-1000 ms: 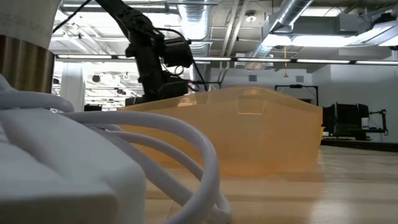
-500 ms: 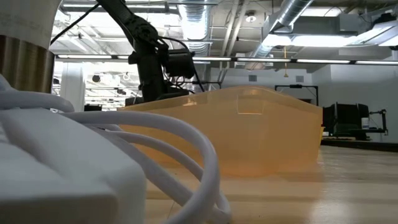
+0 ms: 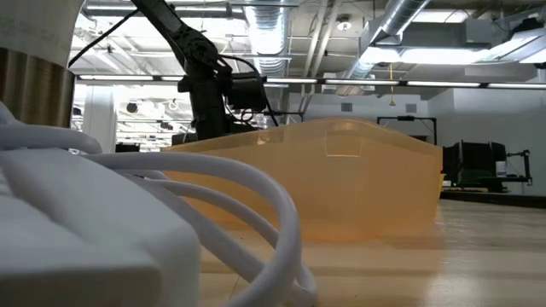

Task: Pick & Place School Supplies
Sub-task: Put the yellow eraser into the red bin

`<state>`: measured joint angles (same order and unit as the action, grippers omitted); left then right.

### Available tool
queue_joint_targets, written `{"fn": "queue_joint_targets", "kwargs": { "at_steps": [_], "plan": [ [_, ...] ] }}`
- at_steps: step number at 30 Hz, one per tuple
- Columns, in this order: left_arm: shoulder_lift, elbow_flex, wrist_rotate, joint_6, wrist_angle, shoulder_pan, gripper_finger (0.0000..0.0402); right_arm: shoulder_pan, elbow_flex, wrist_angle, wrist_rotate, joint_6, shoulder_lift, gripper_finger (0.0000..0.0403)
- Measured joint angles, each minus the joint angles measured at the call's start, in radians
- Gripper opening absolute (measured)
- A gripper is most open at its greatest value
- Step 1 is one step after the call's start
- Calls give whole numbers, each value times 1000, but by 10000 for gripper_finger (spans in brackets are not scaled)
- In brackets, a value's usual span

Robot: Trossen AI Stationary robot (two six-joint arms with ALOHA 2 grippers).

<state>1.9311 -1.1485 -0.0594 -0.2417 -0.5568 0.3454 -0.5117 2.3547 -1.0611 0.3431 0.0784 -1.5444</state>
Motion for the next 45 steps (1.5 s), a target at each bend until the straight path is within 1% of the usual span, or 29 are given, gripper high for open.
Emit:
{"fn": "queue_joint_targets", "kwargs": {
  "at_steps": [2, 4, 5, 7, 10, 12, 15, 18, 24, 30, 34, 36, 38, 41, 45],
  "plan": [
    [18, -1, -15, -1, -9, 0, 82, 0, 0, 0, 0, 0, 0, 163],
    [25, -3, -16, -1, -10, -2, 38, 0, 0, 0, 0, 0, 0, 163],
    [25, -2, -17, 1, -10, -3, 27, 0, 0, 0, 0, 0, 0, 163],
    [19, 0, -14, 7, -7, -3, 27, 0, 0, 0, 0, 0, 0, 163],
    [-28, 6, -8, 33, 12, 0, 27, 0, 0, 0, 0, 0, 0, 163],
    [-65, 13, -30, 31, 20, 7, 27, 0, 0, 0, 0, 5, 0, 163],
    [-161, 6, -29, 22, 65, 9, 27, 0, 0, 1, 0, 8, 0, 163],
    [-230, 10, -8, 15, 54, 0, 27, 0, 0, 1, 0, 13, 0, 163],
    [-418, 37, -2, -31, 45, -82, 27, 0, 0, 2, 0, 35, 0, 163],
    [-631, 159, 0, -146, -16, -225, 27, 0, 0, 2, 0, 63, 0, 163],
    [-767, 260, -3, -192, -27, -365, 27, 0, 0, 1, 0, 72, 0, 163],
    [-821, 307, -9, -241, -30, -446, 27, 0, 0, 2, 0, 80, 0, 163],
    [-852, 338, -29, -292, -32, -528, 27, 0, 0, 3, 0, 79, 0, 163],
    [-864, 365, -36, -381, -27, -661, 27, -1, 0, 2, 0, 79, 0, 163],
    [-828, 381, -37, -477, -25, -821, 27, -1, 0, 2, 0, 71, 0, 163]
  ]
}}
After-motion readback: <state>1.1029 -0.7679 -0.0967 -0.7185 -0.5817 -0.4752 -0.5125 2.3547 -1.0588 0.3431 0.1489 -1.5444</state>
